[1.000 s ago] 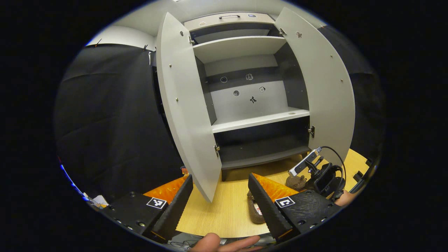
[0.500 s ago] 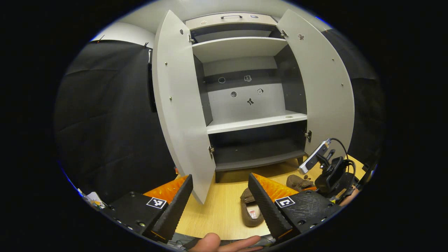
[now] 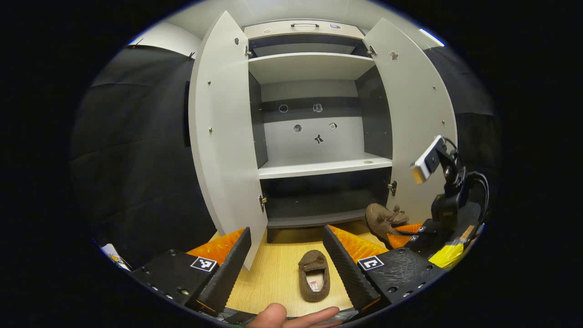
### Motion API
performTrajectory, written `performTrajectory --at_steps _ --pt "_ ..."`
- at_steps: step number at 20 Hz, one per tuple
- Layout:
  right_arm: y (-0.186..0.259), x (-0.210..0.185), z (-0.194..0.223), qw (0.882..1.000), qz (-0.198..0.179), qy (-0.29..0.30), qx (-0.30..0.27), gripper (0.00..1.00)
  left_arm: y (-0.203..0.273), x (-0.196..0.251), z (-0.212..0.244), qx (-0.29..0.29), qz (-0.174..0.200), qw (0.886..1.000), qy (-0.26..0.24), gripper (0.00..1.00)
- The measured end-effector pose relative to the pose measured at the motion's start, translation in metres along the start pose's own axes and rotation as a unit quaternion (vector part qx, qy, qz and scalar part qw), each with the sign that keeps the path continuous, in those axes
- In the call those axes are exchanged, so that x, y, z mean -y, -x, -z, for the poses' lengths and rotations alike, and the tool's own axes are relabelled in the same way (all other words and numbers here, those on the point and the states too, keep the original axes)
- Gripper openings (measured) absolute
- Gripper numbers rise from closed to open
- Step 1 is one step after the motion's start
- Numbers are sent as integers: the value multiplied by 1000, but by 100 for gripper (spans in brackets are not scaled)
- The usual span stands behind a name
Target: Grab one shoe with the right hand and put it into the shoe cabinet, grab the other shoe with the left hand and put it into the shoe cabinet; then close the right door with the right hand and the left door with the left hand.
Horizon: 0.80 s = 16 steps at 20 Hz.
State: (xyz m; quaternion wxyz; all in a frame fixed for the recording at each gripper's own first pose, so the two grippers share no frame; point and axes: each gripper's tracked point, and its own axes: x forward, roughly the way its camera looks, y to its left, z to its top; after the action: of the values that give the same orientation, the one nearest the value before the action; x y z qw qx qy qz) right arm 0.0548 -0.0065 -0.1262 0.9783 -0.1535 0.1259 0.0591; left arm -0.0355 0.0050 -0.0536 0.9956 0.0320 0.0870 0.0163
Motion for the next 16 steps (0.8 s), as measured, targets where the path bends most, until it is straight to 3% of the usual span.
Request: performTrajectory --at_steps 7,16 --pt "8 23 -73 999 6 -13 50 5 -2 -5 -9 14 -6 1000 -6 96" --pt "7 38 -126 996 16 -21 84 4 7 -27 -9 19 -37 999 6 96"
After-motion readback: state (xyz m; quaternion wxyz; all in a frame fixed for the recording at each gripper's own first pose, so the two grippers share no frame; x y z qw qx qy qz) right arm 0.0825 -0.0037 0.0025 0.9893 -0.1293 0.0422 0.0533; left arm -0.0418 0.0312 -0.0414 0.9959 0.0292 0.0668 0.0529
